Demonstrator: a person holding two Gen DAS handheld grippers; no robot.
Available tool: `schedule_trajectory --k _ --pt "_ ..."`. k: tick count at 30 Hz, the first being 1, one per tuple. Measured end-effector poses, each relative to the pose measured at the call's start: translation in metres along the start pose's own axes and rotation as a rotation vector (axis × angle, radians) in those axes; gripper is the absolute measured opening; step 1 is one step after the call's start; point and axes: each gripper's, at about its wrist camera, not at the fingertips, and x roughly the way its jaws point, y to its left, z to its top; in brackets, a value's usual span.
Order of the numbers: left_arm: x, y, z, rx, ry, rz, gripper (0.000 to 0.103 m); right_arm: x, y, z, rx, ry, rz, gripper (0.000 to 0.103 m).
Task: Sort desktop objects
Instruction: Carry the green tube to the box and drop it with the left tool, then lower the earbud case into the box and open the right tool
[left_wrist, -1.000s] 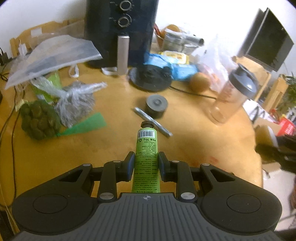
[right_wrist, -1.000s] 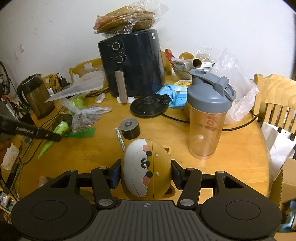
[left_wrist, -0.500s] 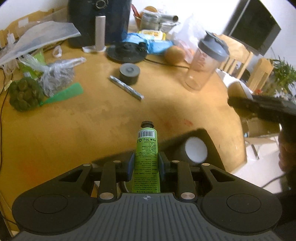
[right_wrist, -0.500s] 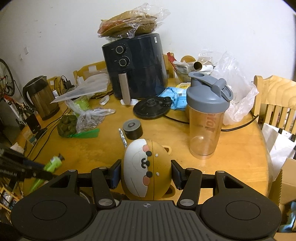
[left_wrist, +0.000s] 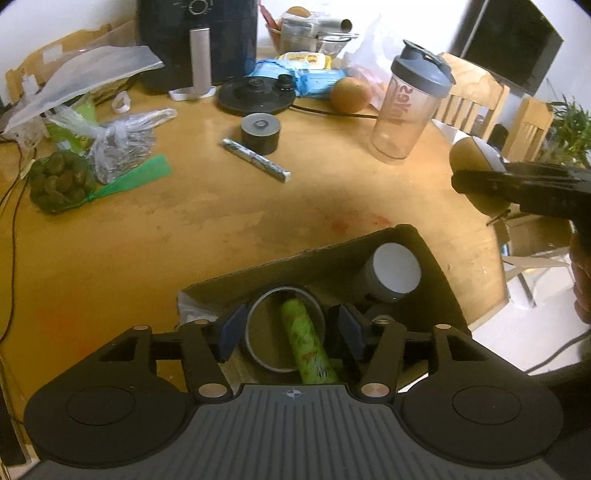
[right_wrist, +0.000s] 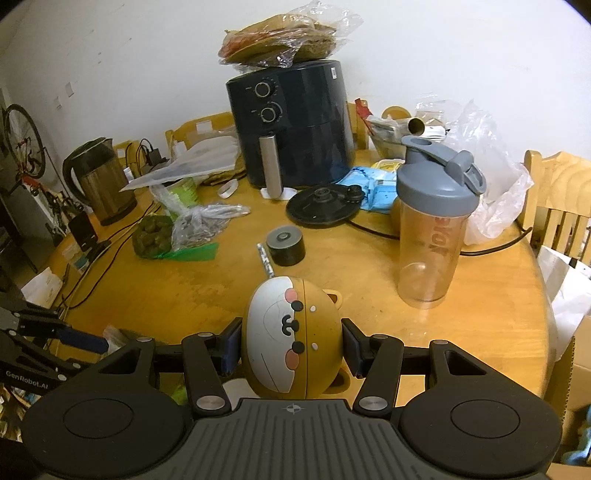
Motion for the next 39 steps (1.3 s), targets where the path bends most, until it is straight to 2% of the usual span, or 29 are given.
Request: schedule_trajectory --k 3,16,34,35,36,37,39 --pt "-0.004 0.001 -0.003 -0.012 -0.014 0.020 0.065 0.000 0.003 -0.002 -0.006 0.010 0.016 0.057" --pt "-0.018 0.014 -0.013 -0.101 -0.047 0.070 0.065 0.007 0.025 -0.003 -0.065 0.049 0.104 0.057" --pt "-0.037 0.042 -0.032 -0.215 -0.060 0.131 0.066 0.047 0.099 0.012 -0.239 0.133 0.334 0.059" --pt "-0.037 0.043 -0.032 -0.220 -0.058 0.133 0.066 0.050 0.103 0.011 -0.253 0.145 0.345 0.061" --pt "-0.038 0.044 -0.033 -0.224 -0.057 0.136 0.066 0.051 0.106 0.011 -0.263 0.145 0.354 0.071" --pt "-0.038 0.045 -0.033 -0.227 -0.059 0.139 0.066 0.051 0.108 0.011 -0.270 0.139 0.351 0.085" --pt "-0.039 0.047 -0.034 -0.235 -0.061 0.144 0.066 0.050 0.110 0.011 -0.275 0.135 0.361 0.100"
